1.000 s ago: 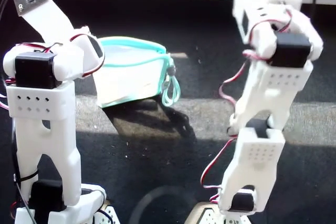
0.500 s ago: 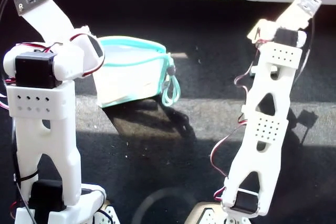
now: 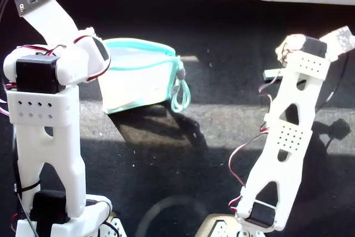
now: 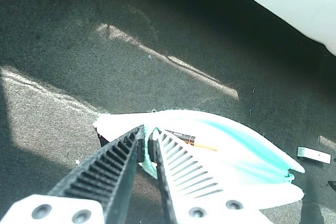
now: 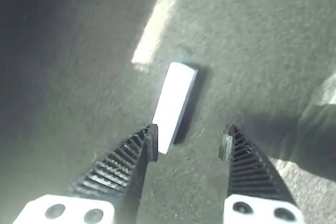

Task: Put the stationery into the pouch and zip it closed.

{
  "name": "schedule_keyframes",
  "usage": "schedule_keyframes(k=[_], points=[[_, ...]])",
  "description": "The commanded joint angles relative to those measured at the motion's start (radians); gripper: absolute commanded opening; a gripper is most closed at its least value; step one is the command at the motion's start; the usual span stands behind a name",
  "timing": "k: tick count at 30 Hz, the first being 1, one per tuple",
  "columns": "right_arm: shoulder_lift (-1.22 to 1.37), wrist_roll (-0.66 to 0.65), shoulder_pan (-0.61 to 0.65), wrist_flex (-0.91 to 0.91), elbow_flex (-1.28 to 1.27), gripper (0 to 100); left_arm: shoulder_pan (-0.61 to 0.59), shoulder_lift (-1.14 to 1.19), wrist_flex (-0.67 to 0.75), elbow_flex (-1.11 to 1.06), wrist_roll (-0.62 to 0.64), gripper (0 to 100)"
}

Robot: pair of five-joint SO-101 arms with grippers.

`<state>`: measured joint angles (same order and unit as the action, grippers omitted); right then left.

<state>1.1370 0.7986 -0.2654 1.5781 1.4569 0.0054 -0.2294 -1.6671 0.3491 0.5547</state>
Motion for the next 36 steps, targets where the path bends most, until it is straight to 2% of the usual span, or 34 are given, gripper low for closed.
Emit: schedule_keyframes(k=[1, 11, 18, 21, 23, 26, 31, 33, 36], points=[[0.005, 0.014, -0.036, -0.051, 0.002, 19.7, 0.005, -0.002, 0.006, -0.005, -0.009, 1], [0.122, 0.009, -0.030, -0.177, 0.004, 19.7, 0.002, -0.010, 0.006, -0.005, -0.009, 1], [0.156, -0.002, -0.027, -0.183, 0.002, 19.4, 0.002, -0.010, 0.006, -0.005, -0.009, 1], [0.162, -0.124, -0.001, -0.182, 0.002, 13.2, 0.005, -0.010, 0.006, -0.005, -0.009, 1], [0.162, -0.219, 0.018, -0.188, 0.002, 0.5, 0.005, -0.010, 0.006, -0.004, -0.009, 1], [0.162, -0.293, 0.036, -0.188, 0.008, 0.8, 0.005, -0.010, 0.006, 0.001, -0.009, 1], [0.148, -0.311, 0.033, -0.170, 0.051, 0.6, 0.005, -0.010, 0.006, 0.002, -0.009, 1], [0.136, -0.319, 0.033, -0.108, 0.107, 0.6, 0.005, -0.010, 0.006, 0.002, -0.009, 1], [0.131, -0.420, 0.048, 0.008, 0.255, 0.6, 0.005, -0.010, 0.006, 0.002, -0.009, 1]])
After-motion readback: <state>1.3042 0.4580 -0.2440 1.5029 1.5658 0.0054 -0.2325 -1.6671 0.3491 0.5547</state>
